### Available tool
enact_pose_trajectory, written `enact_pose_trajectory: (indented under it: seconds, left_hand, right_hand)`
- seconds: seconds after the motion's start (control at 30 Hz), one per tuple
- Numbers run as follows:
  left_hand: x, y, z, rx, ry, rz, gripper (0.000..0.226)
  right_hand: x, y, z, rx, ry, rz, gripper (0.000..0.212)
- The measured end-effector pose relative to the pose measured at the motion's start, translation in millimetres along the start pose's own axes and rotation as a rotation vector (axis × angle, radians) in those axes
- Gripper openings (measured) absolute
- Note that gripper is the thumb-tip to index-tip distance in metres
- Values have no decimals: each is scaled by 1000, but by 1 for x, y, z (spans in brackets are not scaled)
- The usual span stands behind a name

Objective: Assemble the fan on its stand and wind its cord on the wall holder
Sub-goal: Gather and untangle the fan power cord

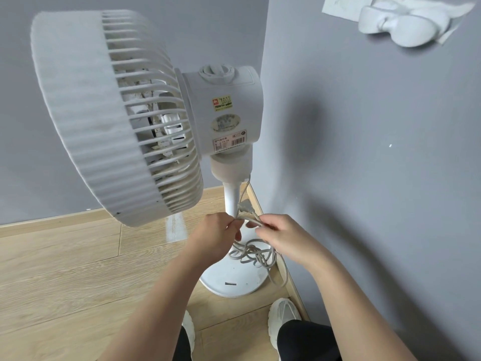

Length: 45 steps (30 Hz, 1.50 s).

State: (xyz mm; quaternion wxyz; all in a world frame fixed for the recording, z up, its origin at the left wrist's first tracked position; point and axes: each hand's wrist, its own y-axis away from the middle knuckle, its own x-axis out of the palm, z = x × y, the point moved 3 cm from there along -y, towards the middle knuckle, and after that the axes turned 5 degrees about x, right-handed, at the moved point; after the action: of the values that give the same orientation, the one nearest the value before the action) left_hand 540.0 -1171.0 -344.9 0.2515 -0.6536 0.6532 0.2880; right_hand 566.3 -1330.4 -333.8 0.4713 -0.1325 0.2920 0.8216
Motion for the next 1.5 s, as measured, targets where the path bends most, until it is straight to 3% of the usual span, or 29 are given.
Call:
enact_pose_trajectory:
  seconds: [0.23, 0.37, 0.43, 0.53, 0.6, 0.77, 0.87, 1.1, 1.2, 1.37, 1.5]
  left_hand:
    - [4, -2, 4, -43, 44, -7, 39]
    - [-3, -3, 2, 44, -46, -212, 16]
    - [-7, -1, 0, 93, -17, -276, 17]
    - [-6, 1, -5, 199, 5, -227, 30]
    - [-3, 1, -5, 244, -5, -166, 27]
    - [0, 1, -7, 121, 149, 10, 20]
    - [-4, -1, -7, 50, 189, -39, 29]
    - [-9, -2, -4, -95, 571, -86, 27]
    - [-13, -3, 1, -182, 683, -138, 20]
    - [-14, -2, 5, -171, 400, -222, 16]
    - [-16, 1, -3, 63, 54, -287, 18]
  right_hand:
    - [1, -1, 0, -194, 292, -258, 23]
    - [1, -2, 0, -235, 360, -293, 11]
    - [1, -2, 1, -236, 362, -308, 12]
    - [1, -4, -1, -235, 318, -295, 18]
    - [1, -5, -2, -243, 286, -294, 21]
    - [-3, -3, -2, -250, 227, -349, 20]
    - [-4, 0, 0, -245, 151, -365, 20]
    - [-9, 1, 0, -226, 112, -474, 20]
    - [-10, 1, -1, -136, -173, -413, 31]
    - [-13, 3, -2, 5, -529, -333, 26]
    - [-14, 2, -3, 92, -723, -320, 23]
